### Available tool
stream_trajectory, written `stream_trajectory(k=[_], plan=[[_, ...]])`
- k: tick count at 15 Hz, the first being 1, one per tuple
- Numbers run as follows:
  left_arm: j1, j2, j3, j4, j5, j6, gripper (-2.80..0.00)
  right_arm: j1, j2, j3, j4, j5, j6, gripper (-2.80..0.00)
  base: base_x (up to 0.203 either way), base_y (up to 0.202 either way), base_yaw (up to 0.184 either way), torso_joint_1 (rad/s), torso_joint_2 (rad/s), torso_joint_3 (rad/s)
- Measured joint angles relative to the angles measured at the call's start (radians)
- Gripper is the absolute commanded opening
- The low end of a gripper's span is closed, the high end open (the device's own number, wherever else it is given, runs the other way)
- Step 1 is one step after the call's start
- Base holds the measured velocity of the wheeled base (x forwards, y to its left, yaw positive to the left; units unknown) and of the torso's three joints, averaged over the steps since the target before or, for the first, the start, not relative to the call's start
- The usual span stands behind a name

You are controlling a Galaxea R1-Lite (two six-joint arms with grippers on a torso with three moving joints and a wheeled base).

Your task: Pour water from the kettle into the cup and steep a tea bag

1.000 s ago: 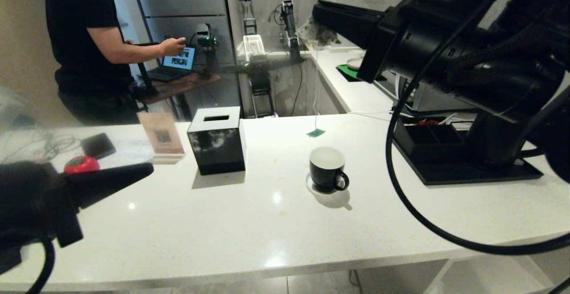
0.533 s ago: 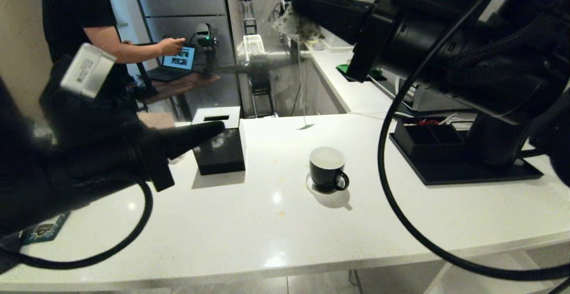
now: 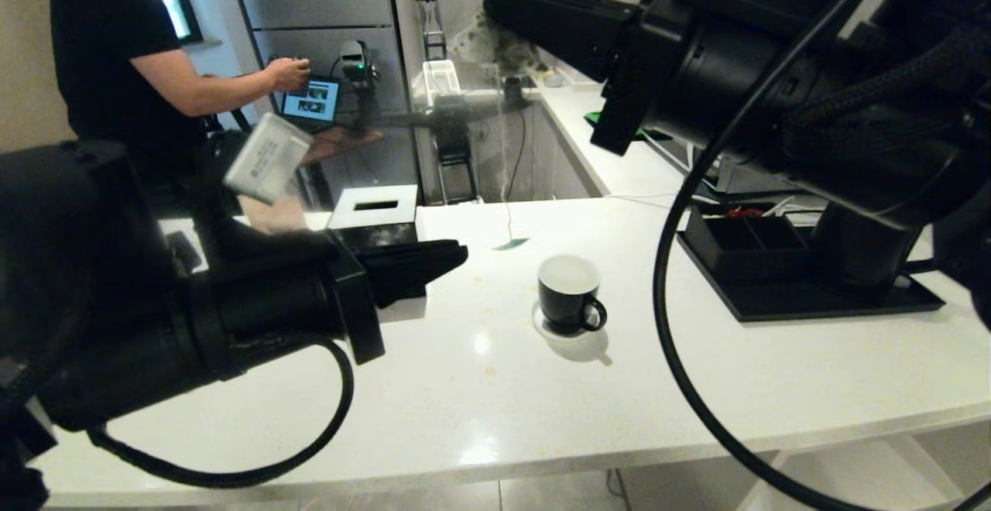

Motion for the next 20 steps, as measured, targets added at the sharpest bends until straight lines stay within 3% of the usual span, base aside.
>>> stream_trajectory(k=[15,20], plan=[[-0.046,0.013,0.068,-0.106,0.001,0.005,0.0,0.0,-0.011,0.048,-0.011,-0.003,-0.004,-2.8,0.0,0.0,0.0,0.0,0.0,0.0],[-0.053,0.031,0.068,-0.121,0.002,0.047,0.0,0.001,-0.004,0.051,-0.042,-0.003,-0.001,-2.8,0.0,0.0,0.0,0.0,0.0,0.0]])
